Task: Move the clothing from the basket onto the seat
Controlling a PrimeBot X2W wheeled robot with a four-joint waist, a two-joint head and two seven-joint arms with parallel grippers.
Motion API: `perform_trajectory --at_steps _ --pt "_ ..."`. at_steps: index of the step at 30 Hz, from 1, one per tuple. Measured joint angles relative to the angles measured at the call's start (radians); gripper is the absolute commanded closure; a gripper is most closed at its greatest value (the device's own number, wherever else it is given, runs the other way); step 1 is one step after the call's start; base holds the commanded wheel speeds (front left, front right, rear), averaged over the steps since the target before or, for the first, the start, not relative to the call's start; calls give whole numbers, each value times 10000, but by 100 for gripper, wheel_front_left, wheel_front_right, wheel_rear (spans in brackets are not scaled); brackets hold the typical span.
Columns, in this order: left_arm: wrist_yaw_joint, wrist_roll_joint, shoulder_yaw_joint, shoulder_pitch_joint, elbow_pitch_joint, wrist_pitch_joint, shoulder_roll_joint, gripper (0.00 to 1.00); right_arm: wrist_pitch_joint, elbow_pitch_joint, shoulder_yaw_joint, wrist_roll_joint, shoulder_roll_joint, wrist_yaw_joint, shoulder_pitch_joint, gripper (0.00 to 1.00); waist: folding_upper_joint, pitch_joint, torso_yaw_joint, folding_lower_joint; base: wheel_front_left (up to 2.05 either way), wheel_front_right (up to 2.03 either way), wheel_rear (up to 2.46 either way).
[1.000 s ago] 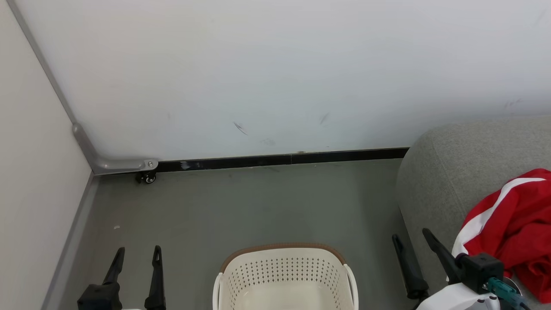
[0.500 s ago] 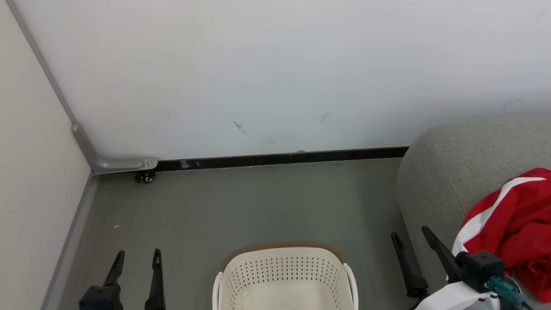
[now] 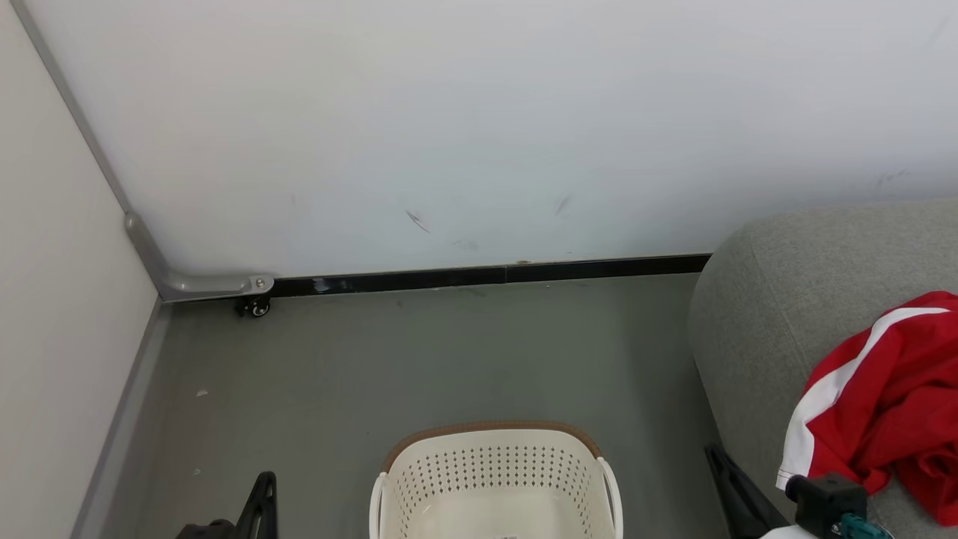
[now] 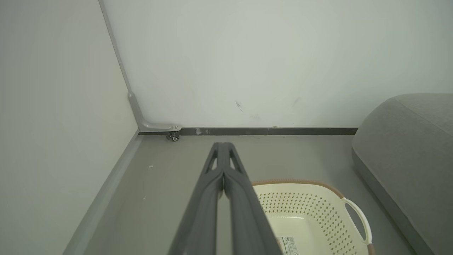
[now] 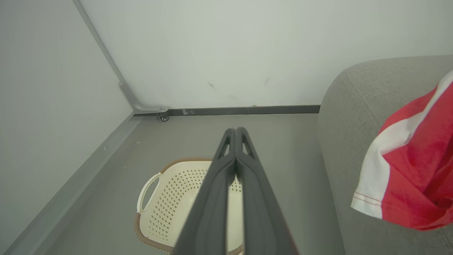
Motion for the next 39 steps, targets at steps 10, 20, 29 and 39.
perform_trajectory --at_steps 10,20,29,39 --pt "-322 -1151 384 93 -92 313 -265 100 54 128 -163 1131 8 0 36 100 0 43 10 0 0 0 0" --pt "-729 -2447 851 91 -180 639 -527 100 215 188 -357 3010 10 0 -175 100 0 133 34 17 0 0 0" --pt "-1220 -3490 1275 84 -232 978 -765 100 318 182 -485 4243 10 0 -266 100 0 189 56 93 0 0 0" --pt "-1685 -4698 1749 66 -251 1331 -986 100 487 142 -706 5660 10 0 -398 100 0 187 74 167 0 0 0"
